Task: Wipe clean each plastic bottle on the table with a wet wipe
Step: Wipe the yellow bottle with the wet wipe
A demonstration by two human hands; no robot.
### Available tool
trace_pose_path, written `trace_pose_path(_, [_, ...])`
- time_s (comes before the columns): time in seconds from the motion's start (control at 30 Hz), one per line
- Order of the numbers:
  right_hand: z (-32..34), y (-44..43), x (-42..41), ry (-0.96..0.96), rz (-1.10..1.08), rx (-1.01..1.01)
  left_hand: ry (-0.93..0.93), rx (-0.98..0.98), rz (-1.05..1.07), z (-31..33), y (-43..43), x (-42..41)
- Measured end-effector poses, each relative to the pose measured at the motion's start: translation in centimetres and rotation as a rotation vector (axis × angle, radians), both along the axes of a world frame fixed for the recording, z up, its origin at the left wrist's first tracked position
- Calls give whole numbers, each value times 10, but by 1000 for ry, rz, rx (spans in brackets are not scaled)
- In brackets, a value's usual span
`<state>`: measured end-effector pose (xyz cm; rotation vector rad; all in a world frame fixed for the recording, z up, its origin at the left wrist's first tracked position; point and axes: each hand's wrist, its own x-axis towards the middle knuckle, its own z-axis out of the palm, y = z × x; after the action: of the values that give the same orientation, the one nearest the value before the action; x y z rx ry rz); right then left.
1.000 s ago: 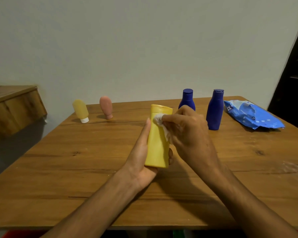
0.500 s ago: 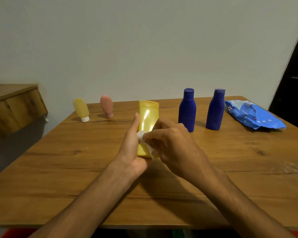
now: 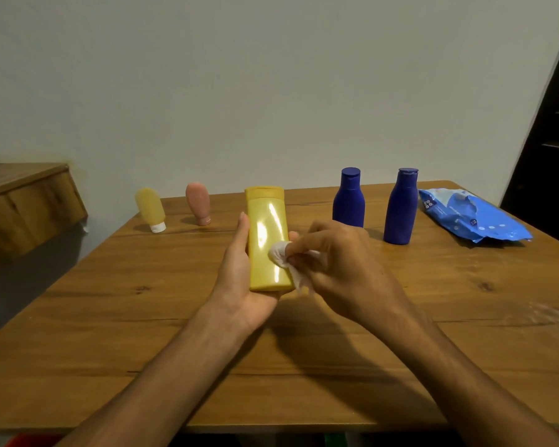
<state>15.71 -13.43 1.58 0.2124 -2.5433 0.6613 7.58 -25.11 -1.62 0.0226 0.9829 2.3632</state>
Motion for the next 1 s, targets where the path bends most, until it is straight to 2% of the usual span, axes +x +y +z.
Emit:
trace_pose_path(0.4, [-5, 9, -8, 298, -161, -123, 157, -140, -132, -9, 6, 12])
trace_pose_path(0.47, [-5, 10, -7, 296, -159, -107, 173, -154, -129, -8, 7, 12])
trace_pose_path(0.63, [-1, 7, -2, 151, 17, -3, 201, -158, -97, -6, 6, 11])
trace_pose_path(0.77, [-5, 12, -7, 312, -104, -111, 223, -180, -93, -5, 9, 18])
trace_pose_path(0.9, [-8, 12, -9, 353, -68, -82, 235, -150, -108, -3, 10, 23])
trace_pose_path(1.0, [-4, 20, -12, 438, -138, -114, 257, -125, -160, -4, 10, 25])
